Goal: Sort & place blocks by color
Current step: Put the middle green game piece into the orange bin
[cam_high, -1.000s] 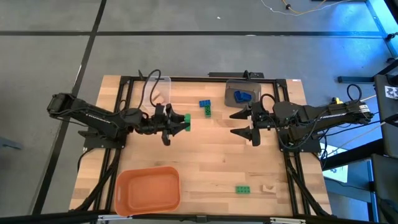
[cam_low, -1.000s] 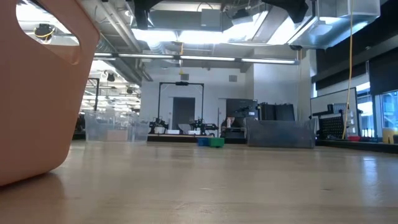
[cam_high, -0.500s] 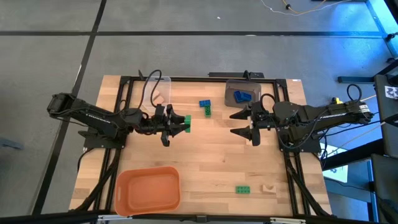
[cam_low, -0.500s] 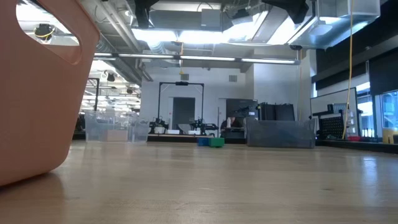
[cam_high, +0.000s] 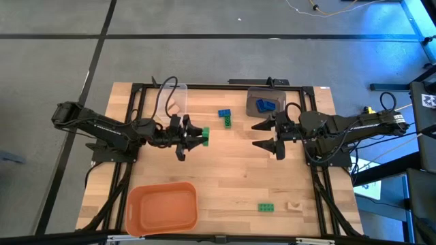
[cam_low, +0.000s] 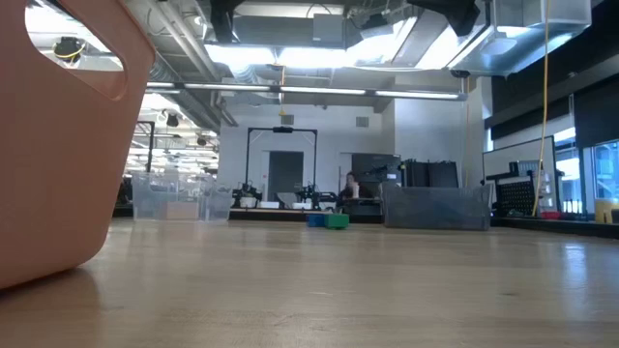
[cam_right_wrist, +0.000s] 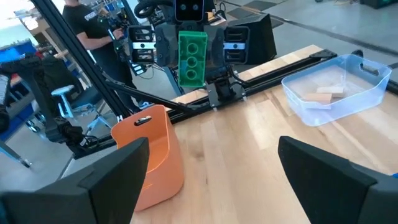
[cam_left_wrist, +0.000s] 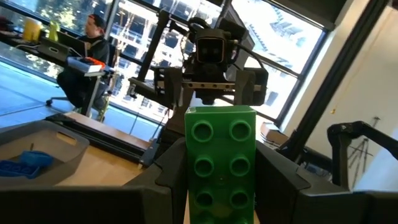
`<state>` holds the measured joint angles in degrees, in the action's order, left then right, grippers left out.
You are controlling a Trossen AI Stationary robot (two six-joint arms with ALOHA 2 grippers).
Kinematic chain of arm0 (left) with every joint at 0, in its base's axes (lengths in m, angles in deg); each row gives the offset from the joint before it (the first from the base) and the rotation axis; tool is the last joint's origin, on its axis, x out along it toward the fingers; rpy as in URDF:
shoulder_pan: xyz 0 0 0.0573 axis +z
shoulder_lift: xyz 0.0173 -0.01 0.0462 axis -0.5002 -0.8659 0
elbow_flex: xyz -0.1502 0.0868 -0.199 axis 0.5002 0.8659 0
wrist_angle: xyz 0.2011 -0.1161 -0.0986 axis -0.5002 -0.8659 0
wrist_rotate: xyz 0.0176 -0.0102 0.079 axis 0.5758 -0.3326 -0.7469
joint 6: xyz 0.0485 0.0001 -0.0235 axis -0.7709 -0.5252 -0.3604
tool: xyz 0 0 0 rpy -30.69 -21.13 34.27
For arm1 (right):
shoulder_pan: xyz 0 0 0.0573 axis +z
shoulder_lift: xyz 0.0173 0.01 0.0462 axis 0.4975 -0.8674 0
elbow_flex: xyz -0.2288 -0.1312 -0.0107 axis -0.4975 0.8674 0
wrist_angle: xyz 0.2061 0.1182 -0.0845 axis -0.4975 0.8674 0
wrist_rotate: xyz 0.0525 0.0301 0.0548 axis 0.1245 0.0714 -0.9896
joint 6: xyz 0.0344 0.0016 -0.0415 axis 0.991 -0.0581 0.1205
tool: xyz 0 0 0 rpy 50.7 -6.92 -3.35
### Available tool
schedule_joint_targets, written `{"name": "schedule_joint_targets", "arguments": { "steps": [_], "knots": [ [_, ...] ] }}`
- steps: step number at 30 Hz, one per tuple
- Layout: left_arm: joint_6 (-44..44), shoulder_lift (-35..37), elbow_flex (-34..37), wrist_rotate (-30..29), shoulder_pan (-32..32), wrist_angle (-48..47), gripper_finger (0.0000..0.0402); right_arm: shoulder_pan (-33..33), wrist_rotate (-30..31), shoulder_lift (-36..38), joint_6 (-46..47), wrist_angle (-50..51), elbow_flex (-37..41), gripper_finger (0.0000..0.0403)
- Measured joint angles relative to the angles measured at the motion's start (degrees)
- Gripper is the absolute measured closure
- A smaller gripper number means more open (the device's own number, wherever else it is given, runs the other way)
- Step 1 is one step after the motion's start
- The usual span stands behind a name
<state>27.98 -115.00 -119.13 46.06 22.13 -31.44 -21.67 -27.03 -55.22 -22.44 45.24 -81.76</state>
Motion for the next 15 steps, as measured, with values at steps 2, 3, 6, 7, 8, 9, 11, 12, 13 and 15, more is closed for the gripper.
{"name": "schedule_joint_targets", "arguments": {
  "steps": [2, 3, 6, 7, 8, 9, 11, 12, 13, 15],
  "knots": [
    [0.0, 0.0, 0.0, 0.81, -0.02, 0.0, 0.0275, 0.0, 0.01, 0.0, -0.09, 0.0, 0.0, 0.0046],
    [0.0, 0.0, 0.0, 1.21, -0.01, 0.0, 0.0275, 0.01, 0.02, 0.0, -0.08, 0.0, 0.0, 0.0046],
    [0.0, 0.0, 0.0, 1.84, -0.02, -0.26, 0.0275, 0.02, 0.0, 0.0, 0.22, 0.0, 0.0, 0.0046],
    [-0.04, 0.0, 0.0, 1.86, -0.02, -0.6, 0.0275, 0.0, 0.0, 0.0, 0.54, 0.0, 0.0, 0.0046],
    [-0.23, 0.0, 0.0, 1.86, 0.0, -1.1, 0.0275, 0.0, 0.0, 0.0, 0.92, 0.0, 0.0, 0.0046],
    [-0.57, 0.0, 0.0, 1.9, 0.04, -1.58, 0.0275, 0.02, -0.02, 0.0, 1.07, 0.0, 0.0, 0.0046],
    [-1.32, -0.02, 0.0, 2.65, 0.05, -1.99, 0.0275, 0.0, -0.02, 0.0, 1.09, 0.02, 0.0, 0.0046],
    [-1.44, -0.02, 0.0, 3.31, 0.05, -1.97, 0.0275, 0.02, -0.02, 0.0, 1.09, 0.02, 0.0, 0.0046],
    [-1.44, -0.02, 0.0, 3.94, 0.05, -1.97, 0.0275, 0.02, -0.02, 0.0, 1.09, 0.02, 0.0, 0.0046],
    [-1.44, -0.02, 0.0, 5.4, 0.05, -2.07, 0.0275, 0.02, -0.02, 0.0, 1.09, 0.04, 0.0, 0.0046]
  ]
}}
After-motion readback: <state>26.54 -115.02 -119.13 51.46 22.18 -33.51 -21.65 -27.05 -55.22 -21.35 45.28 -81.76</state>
